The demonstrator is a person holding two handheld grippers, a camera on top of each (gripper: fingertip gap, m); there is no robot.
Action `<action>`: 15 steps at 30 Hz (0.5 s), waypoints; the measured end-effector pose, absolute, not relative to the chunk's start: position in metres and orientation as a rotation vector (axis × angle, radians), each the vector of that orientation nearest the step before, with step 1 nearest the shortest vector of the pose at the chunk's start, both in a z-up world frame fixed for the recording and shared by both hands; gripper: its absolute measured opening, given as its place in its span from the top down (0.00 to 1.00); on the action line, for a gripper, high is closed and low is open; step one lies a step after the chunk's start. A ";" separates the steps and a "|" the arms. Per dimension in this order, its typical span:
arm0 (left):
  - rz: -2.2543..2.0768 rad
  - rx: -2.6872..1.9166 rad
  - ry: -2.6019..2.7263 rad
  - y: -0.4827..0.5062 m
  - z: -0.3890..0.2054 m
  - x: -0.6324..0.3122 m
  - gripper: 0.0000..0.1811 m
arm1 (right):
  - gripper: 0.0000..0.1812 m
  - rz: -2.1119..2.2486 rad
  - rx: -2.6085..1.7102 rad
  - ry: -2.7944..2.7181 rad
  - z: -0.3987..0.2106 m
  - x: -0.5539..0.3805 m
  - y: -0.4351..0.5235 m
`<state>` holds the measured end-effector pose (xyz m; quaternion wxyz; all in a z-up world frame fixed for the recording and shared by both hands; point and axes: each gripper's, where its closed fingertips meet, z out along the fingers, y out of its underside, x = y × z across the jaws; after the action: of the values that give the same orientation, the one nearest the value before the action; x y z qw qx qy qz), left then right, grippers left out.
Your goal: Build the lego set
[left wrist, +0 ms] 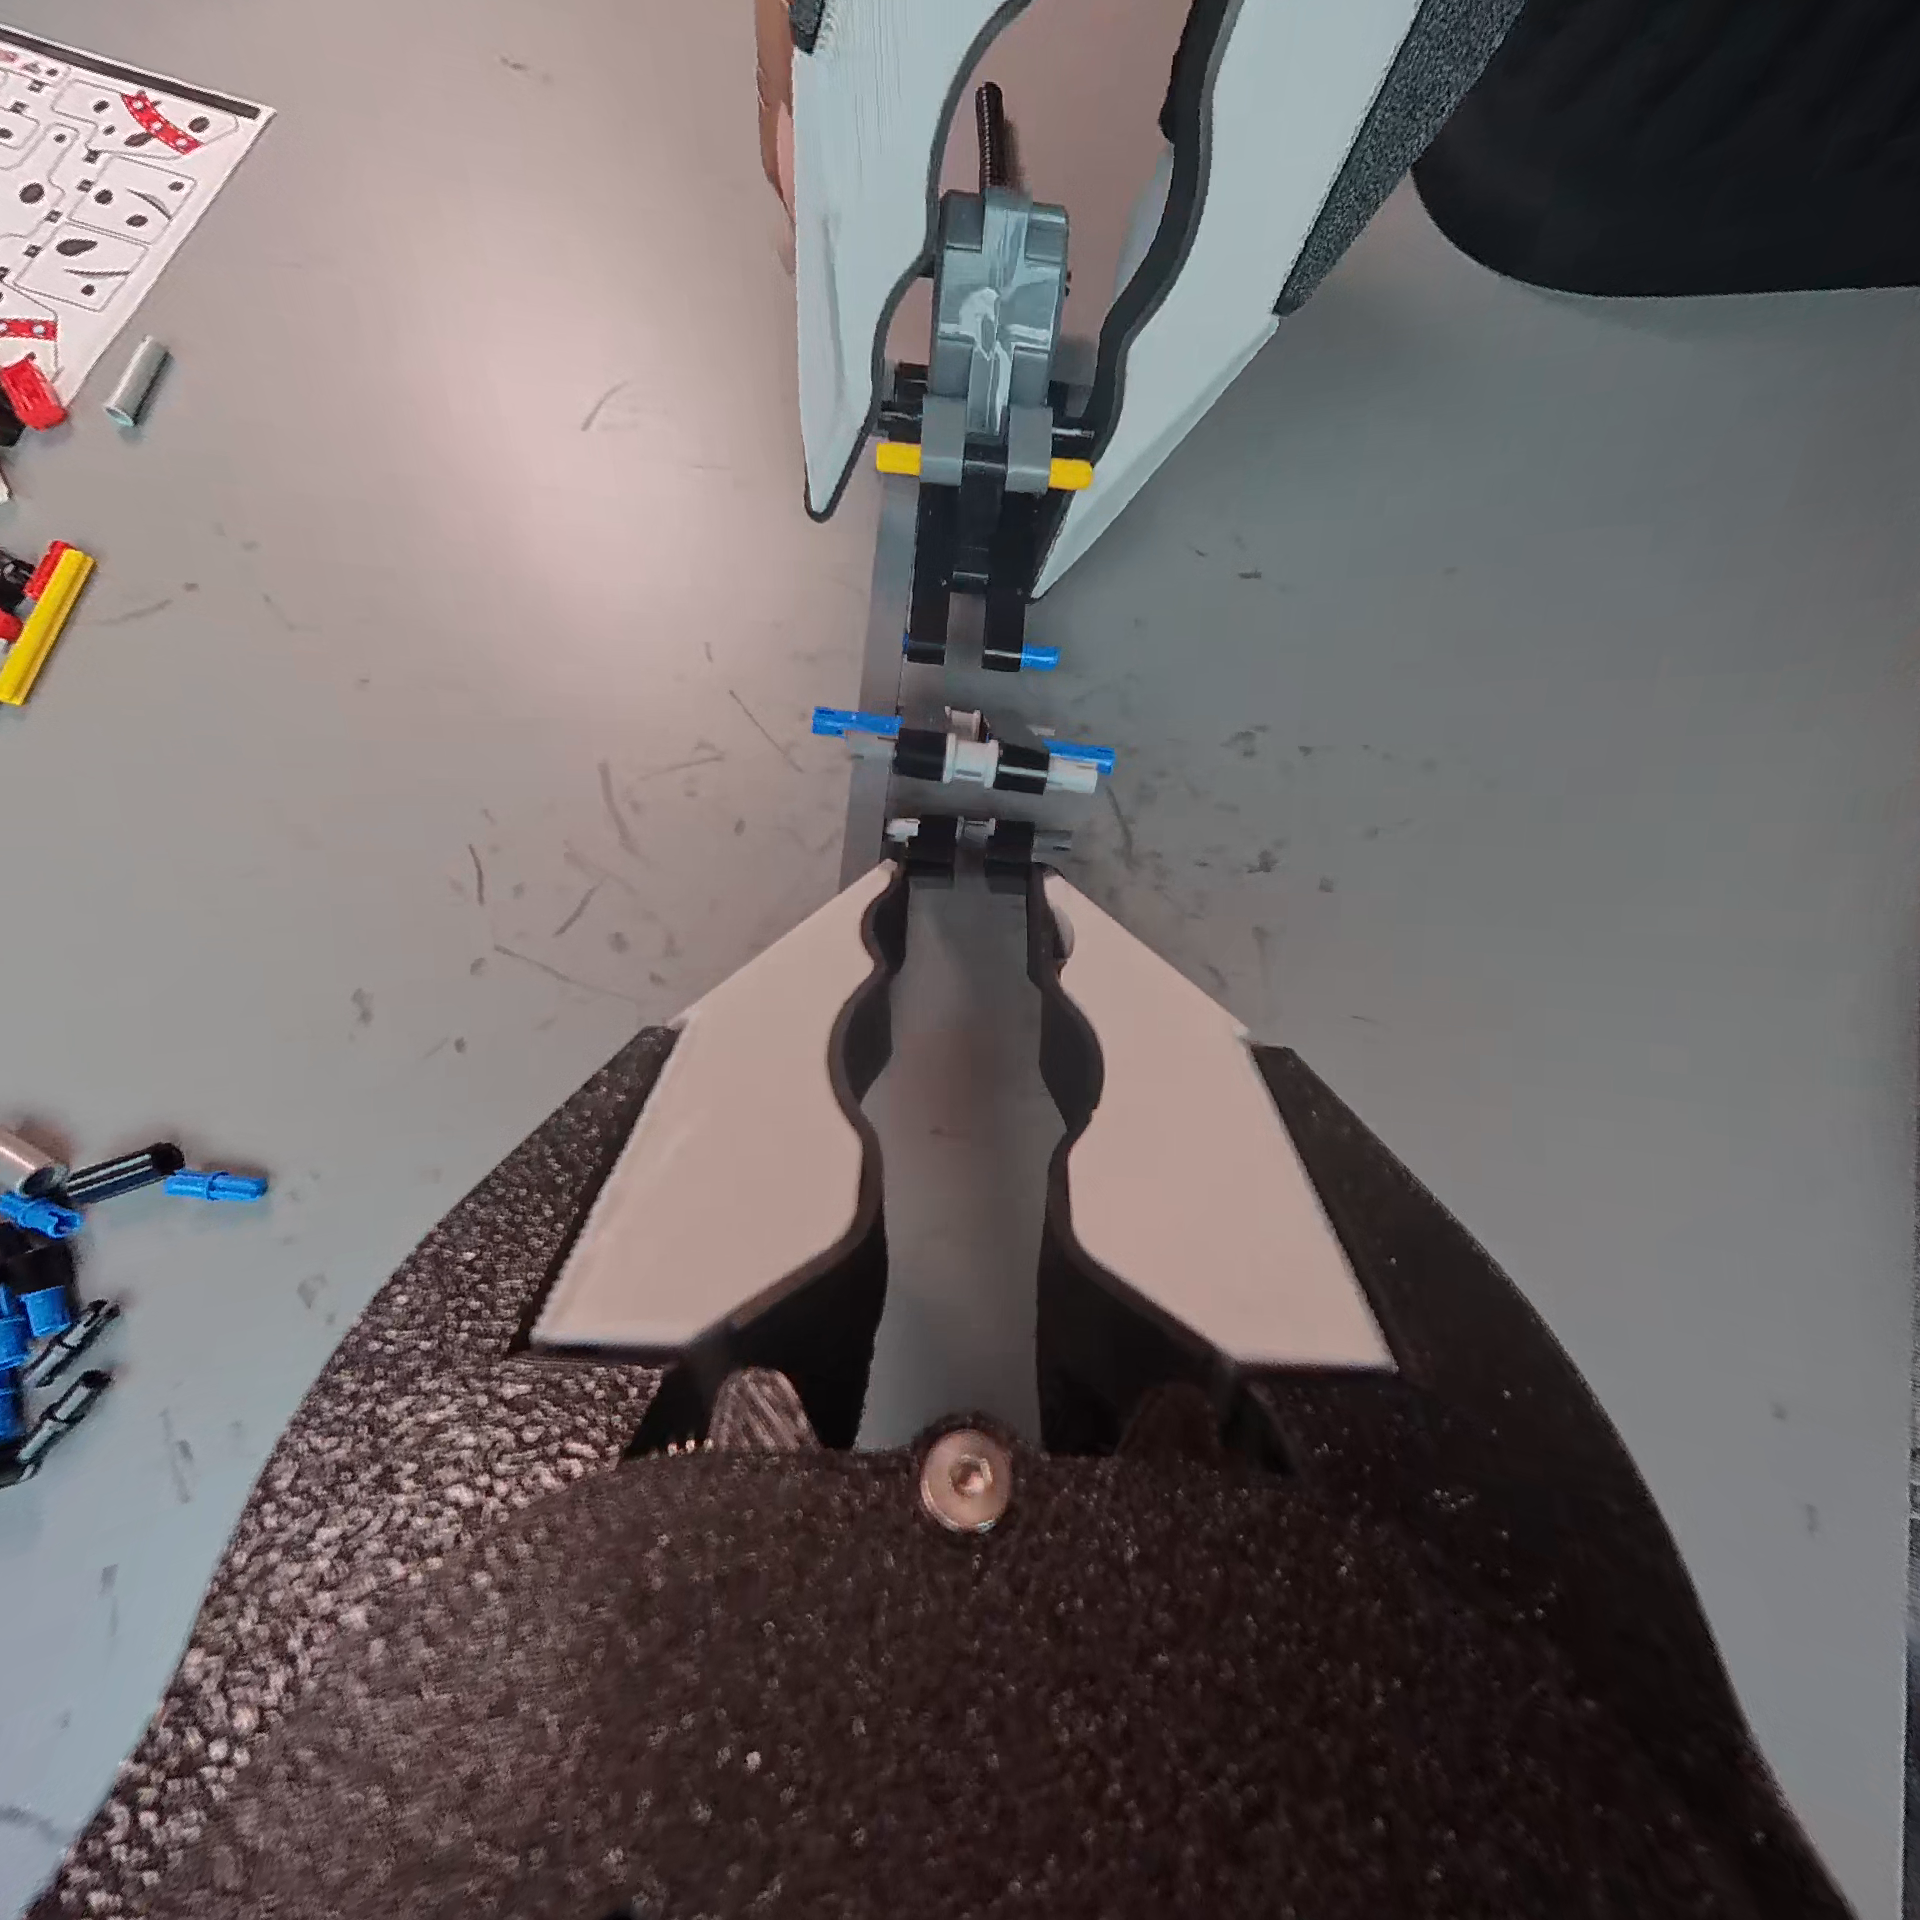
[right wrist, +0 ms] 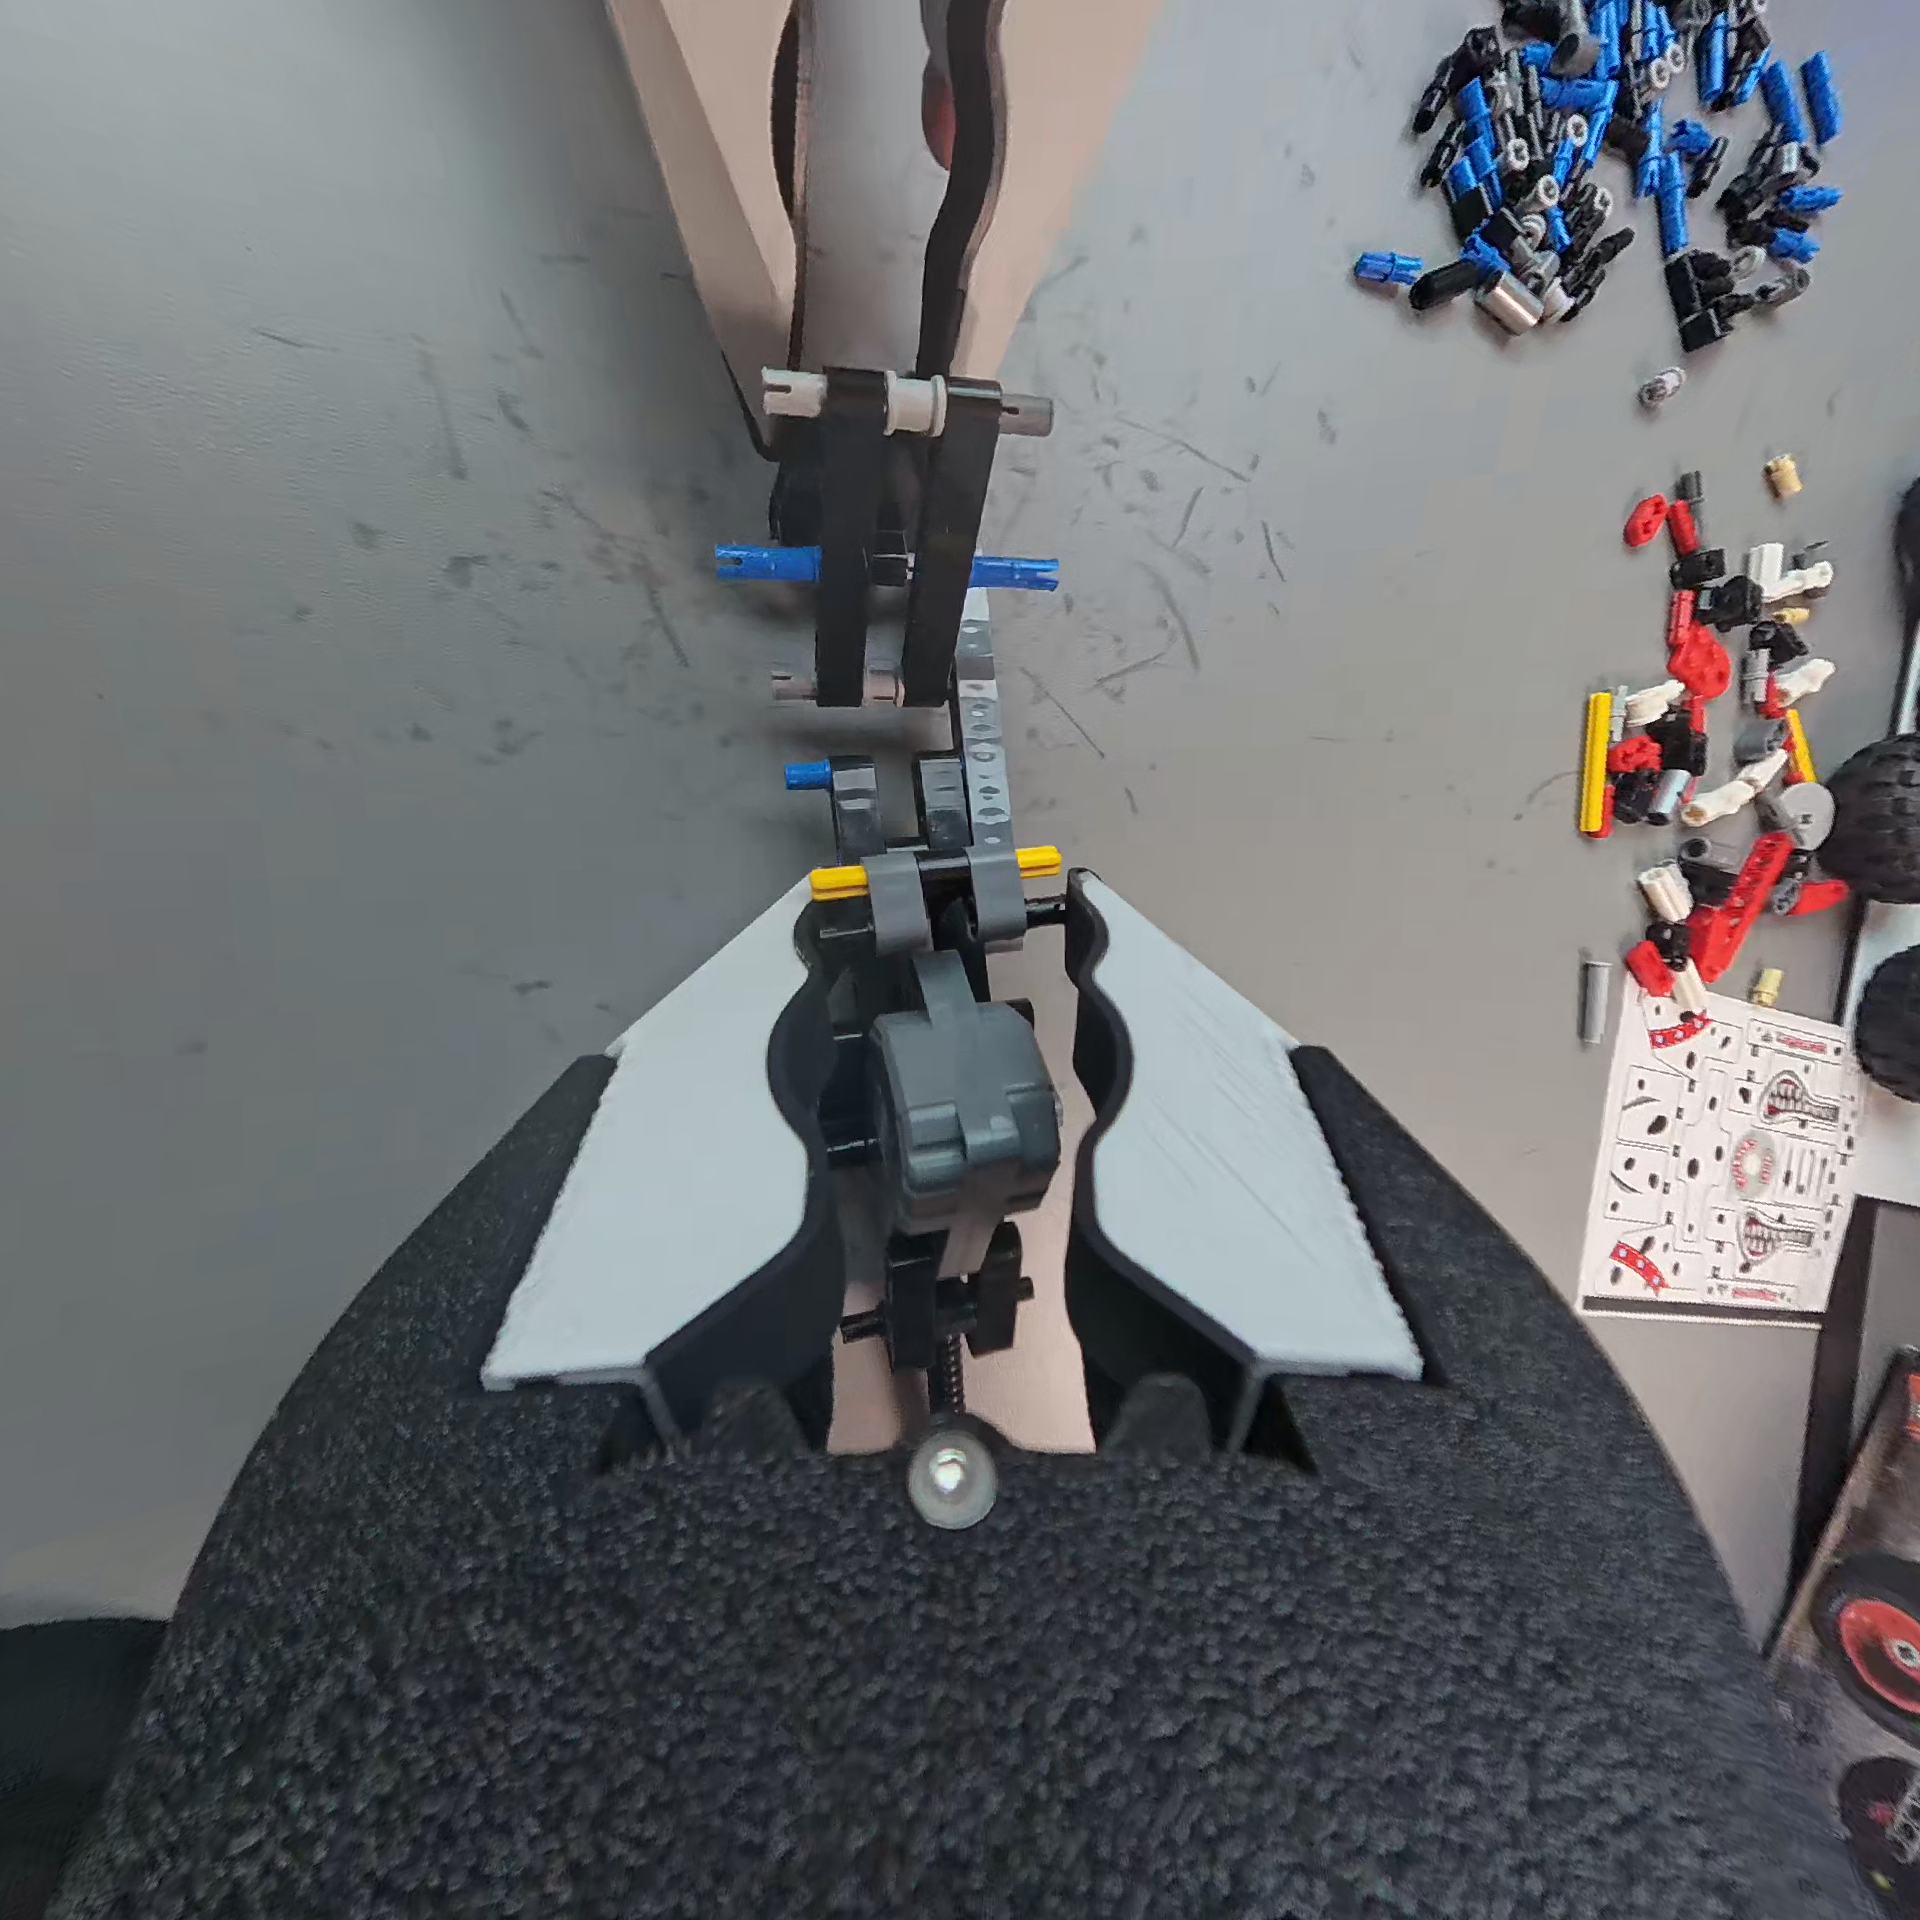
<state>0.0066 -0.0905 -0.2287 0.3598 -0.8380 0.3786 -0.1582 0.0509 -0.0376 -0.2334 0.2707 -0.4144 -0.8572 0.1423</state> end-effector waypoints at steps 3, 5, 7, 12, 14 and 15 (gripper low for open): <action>-0.407 -2.165 0.976 -0.091 -0.230 0.005 0.86 | 0.76 0.453 -1.163 -2.305 -0.235 0.051 -0.037; -0.410 -2.165 0.973 -0.090 -0.231 0.005 0.86 | 0.76 0.495 -1.192 -2.306 -0.235 0.050 -0.037; -0.407 -2.164 0.970 -0.090 -0.231 0.004 0.86 | 0.76 0.533 -1.213 -2.305 -0.235 0.049 -0.037; -0.406 -2.170 0.962 -0.089 -0.232 0.002 0.86 | 0.76 0.544 -1.214 -2.323 -0.239 0.047 -0.038; -0.405 -2.171 0.960 -0.088 -0.232 0.002 0.86 | 0.75 0.547 -1.219 -2.322 -0.238 0.046 -0.038; -0.408 -2.171 0.959 -0.088 -0.232 0.002 0.86 | 0.73 0.544 -1.226 -2.324 -0.238 0.047 -0.037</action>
<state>0.0018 -0.0884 -0.2323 0.3585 -0.8417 0.3716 -0.1581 0.0465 -0.0371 -0.2376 0.2271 -0.4451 -0.8434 0.1976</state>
